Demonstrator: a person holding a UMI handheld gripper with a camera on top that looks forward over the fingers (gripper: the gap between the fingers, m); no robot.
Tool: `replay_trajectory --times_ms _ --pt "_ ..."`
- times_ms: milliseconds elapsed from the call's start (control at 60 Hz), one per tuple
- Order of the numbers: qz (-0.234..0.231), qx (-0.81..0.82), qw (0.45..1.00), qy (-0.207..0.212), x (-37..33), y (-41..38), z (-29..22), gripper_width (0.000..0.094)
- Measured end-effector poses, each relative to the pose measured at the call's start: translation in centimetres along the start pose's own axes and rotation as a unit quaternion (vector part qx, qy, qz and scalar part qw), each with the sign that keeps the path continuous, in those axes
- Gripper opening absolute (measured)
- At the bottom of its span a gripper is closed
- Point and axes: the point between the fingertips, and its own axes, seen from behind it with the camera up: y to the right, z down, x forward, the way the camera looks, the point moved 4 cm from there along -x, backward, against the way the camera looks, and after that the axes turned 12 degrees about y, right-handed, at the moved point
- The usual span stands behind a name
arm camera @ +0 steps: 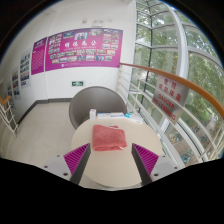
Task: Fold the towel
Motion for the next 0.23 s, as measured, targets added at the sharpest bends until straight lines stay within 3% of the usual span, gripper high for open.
replay_trajectory --times_ms 233 --pt "0.006 0.001 1.0 -0.005 -6.9 -1.0 1.1 0.0854"
